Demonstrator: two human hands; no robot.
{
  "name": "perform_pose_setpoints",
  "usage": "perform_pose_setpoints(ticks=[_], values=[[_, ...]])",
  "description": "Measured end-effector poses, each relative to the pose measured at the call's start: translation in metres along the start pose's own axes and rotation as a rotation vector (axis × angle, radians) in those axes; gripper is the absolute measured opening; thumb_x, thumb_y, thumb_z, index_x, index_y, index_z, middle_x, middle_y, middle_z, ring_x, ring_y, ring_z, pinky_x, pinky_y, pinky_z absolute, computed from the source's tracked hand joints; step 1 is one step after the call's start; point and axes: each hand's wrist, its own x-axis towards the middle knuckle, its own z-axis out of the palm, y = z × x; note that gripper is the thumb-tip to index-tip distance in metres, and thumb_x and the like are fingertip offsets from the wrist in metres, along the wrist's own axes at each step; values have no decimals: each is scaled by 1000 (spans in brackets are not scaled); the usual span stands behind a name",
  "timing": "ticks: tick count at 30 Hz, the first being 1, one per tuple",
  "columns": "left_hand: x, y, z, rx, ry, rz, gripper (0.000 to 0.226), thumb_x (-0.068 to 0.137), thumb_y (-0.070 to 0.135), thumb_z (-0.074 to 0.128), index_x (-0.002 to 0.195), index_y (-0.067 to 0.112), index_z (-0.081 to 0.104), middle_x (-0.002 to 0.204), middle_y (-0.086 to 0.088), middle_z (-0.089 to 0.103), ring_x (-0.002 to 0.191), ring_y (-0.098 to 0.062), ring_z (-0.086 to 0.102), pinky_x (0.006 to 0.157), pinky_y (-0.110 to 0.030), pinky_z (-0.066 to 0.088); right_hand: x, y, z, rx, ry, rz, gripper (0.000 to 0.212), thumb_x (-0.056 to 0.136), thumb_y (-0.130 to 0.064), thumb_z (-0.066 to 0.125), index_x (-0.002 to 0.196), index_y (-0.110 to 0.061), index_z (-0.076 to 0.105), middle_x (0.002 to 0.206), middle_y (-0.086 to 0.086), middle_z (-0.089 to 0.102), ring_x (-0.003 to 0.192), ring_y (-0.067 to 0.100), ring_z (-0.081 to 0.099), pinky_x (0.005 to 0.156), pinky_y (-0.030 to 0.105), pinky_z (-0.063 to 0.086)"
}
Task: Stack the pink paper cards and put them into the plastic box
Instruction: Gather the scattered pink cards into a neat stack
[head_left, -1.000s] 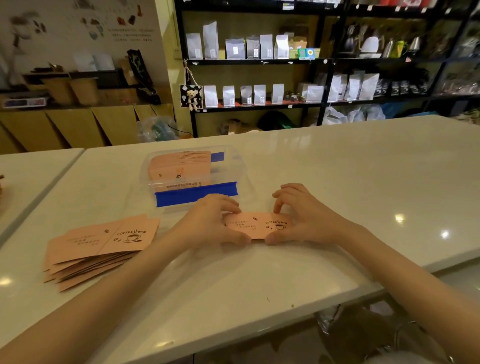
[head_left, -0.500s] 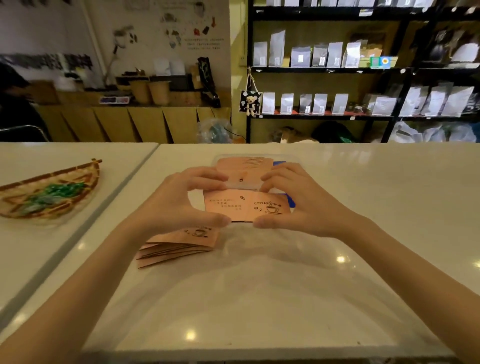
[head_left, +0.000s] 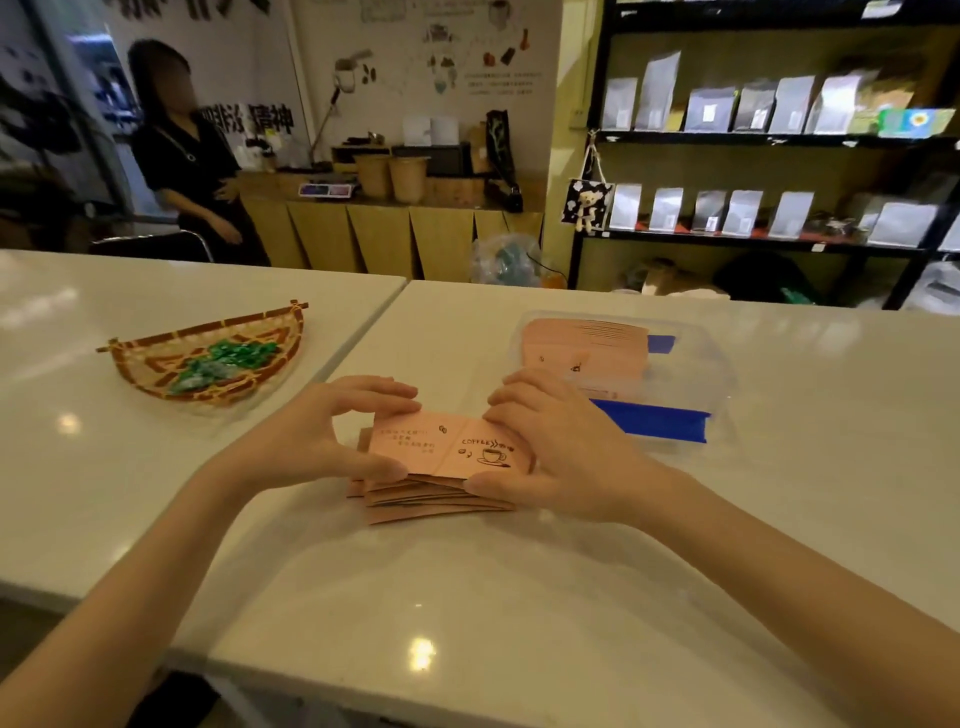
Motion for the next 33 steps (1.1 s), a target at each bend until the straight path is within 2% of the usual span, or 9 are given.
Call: perform_pose_setpoints(ticks=[3,7,9,12,17,21,24,29,33], values=[[-1,-3,2,17,-24,-9,60,55,46,73,111,44,54,113,41,37,102,23,30,84,-13,30,3,-2,4,67,-69,19,67,76,-63,47,129,-23,41,132,-4,45,120,11,36,96,23,35],[-1,-12,0,12,-88,-53,81,31,75,65,107,50,54,118,40,37,108,20,30,95,-19,26,4,1,4,192,-160,52,64,76,-61,49,130,-27,39,130,-6,46,114,7,39,89,21,41],[-1,-17,-2,13,-143,-86,82,29,84,57,106,56,49,122,35,39,112,11,33,98,-20,28,5,4,4,330,-171,109,62,77,-61,47,130,-31,38,132,-8,46,107,3,39,88,20,39],[5,-22,-5,-24,-159,-108,79,30,89,49,102,60,42,117,36,40,110,6,38,93,-14,31,10,11,1,532,-175,194,53,82,-53,46,130,-33,40,135,-11,46,106,0,38,86,19,35],[25,-27,-12,33,-248,-126,85,31,91,43,107,53,42,114,31,41,111,3,37,89,-15,33,19,18,-1,628,-275,253,47,85,-46,48,130,-34,40,130,-11,51,105,3,46,81,17,44],[43,-31,-18,112,-379,-168,83,33,88,49,105,48,50,124,18,47,116,-3,40,98,-26,36,29,20,-1,597,-365,248,56,82,-44,55,133,-31,36,136,-9,48,111,3,45,91,19,40],[52,-31,-20,159,-500,-205,86,31,83,58,107,43,53,118,21,48,111,-2,41,91,-20,34,35,19,-3,535,-464,253,62,79,-48,57,134,-31,35,137,-11,45,108,2,43,89,17,37],[63,-21,-16,215,-568,-264,61,65,47,71,119,31,47,107,18,43,107,-6,39,89,-18,29,39,15,-9,454,-546,250,57,78,-46,59,129,-28,42,112,-15,53,92,5,53,78,13,42],[69,-14,-15,249,-614,-311,61,68,42,70,122,24,47,109,12,48,103,-8,43,90,-18,33,40,13,-13,434,-558,255,54,78,-45,60,126,-24,46,116,-9,56,101,8,52,80,12,39]])
